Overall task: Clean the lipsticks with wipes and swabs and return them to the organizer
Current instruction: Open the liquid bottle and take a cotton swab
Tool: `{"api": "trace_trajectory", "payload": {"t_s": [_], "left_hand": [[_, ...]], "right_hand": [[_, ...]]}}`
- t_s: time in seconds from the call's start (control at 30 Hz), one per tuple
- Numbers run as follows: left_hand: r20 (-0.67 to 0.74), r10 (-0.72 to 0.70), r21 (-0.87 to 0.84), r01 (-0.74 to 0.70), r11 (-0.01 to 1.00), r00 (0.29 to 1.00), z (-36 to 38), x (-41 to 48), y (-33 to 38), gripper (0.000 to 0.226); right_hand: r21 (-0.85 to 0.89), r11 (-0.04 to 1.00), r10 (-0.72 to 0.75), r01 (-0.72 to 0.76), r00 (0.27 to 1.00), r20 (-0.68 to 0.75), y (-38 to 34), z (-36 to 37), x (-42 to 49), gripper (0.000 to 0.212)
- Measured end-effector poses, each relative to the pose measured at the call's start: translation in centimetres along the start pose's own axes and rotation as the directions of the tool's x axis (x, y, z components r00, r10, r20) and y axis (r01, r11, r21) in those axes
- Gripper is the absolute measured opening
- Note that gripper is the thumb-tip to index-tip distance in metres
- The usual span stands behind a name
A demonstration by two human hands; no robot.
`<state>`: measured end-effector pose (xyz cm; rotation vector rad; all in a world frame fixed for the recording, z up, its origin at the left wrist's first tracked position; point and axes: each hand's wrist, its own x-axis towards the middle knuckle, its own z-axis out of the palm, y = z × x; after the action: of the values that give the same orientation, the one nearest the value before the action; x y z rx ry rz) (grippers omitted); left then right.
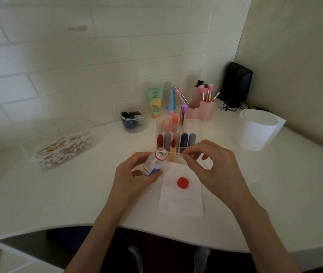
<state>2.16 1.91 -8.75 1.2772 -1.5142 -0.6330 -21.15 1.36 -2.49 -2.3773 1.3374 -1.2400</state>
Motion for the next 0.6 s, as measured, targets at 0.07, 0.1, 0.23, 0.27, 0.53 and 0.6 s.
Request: {"api": "trace_trajectory", "payload": {"t_s": [0.07,0.1,0.23,0.27,0.53,0.6], "left_hand": [[-0.007,-0.011,0.008,0.011,1.0,1.0,0.04,-0.01,0.03,0.048],[-0.006,-0.016,0.002,0.016,1.0,1.0,0.05,0.0,0.05,0.047],[0.003,-0.009,-0.011,0.009,1.0,1.0,0.01,-0.06,0.15,0.047],[0.004,-0.005,-0.006,0.005,1.0,1.0,0.0,-0.06,0.14,0.047],[0.007,-0.013,-0.009,0.013,1.0,1.0,-0.02,-0.06,0.21,0.047],[0.002,-0.025,-0.007,0.025,1.0,1.0,-0.03,-0.07,0.22,0.047]], "right_hand": [[-0.035,0.999,0.002,-0.001,1.0,0.024,0.11,0.09,-0.04,0.005],[-0.042,0.999,0.002,-0.001,1.0,0.028,0.21,0.1,-0.07,0.005],[-0.058,0.998,-0.014,0.016,0.999,0.03,0.43,-0.03,-0.08,0.004],[-0.057,0.998,-0.015,0.017,0.999,0.03,0.48,-0.05,-0.11,0.004],[-0.044,0.999,-0.016,0.016,1.0,0.012,0.61,-0.07,-0.23,0.004],[-0.043,0.999,-0.017,0.017,1.0,0.004,0.58,-0.04,-0.26,0.004]]}}
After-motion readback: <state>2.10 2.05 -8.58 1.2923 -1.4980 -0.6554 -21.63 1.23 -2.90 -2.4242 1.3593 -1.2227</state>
